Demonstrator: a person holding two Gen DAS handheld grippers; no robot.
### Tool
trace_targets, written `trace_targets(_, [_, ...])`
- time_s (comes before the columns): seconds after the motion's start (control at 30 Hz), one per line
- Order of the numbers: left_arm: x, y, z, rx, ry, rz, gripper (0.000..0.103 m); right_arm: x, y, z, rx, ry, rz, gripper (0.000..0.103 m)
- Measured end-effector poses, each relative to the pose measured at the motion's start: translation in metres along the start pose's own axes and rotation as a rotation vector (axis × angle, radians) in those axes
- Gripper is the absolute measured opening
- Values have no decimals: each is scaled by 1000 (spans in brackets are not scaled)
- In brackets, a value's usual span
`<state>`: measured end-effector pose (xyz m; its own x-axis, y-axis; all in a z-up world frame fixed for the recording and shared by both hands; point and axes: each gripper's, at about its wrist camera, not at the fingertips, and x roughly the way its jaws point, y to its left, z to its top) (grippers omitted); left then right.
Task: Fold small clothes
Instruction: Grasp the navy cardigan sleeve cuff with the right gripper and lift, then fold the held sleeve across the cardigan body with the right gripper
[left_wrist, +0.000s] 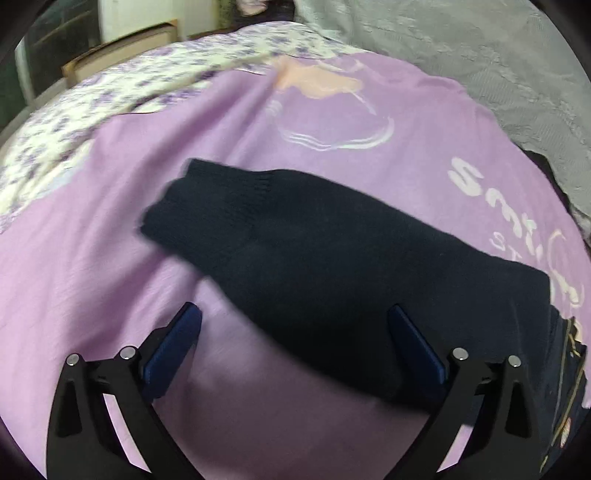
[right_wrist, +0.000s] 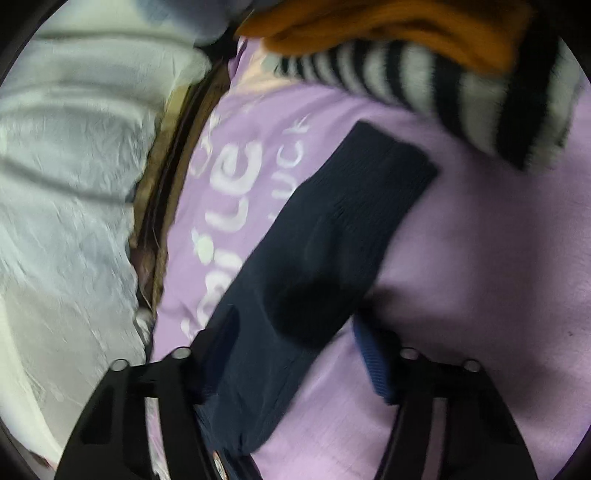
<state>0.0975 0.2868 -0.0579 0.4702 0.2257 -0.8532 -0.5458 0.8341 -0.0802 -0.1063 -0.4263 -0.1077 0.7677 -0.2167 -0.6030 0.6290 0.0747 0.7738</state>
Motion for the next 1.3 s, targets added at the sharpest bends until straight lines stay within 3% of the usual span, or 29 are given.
trace_targets(0.07, [-24,-5,-10,4,-33,-25,98,-1,-5,7,-8,-54,10,50])
trace_targets(0.17, [-59,-33,-24,114,-68,-118,98,1,-4,9,-41,-130,3,44])
trace_targets(0.27, [-90,-100,-52,260,-97,-200,98,4,4,4,-154,-186,-56,36])
trace_targets(0.33, [-96,-146,-73,359,-74,-254,98,2,5,6,-162,-189,-50,34])
trace_targets(0.5, [-111,-255,-135,575,-31,-327,98,5,6,9,-165,-163,-20,15])
trace_targets(0.67, [-122,-328,-189,695,1,-364,98,-1,25,-1,-227,-131,82,14])
trace_targets(0.83, [-116,-391,-223,773,21,-390,98,-7,51,-11,-327,-135,139,14])
trace_targets(1.0, [-117,-406,-238,800,14,-419,98,-17,75,-25,-423,-119,206,12])
trace_targets(1.3, [-127,-373,-188,705,66,-554,98,-41,128,-90,-649,-16,348,10])
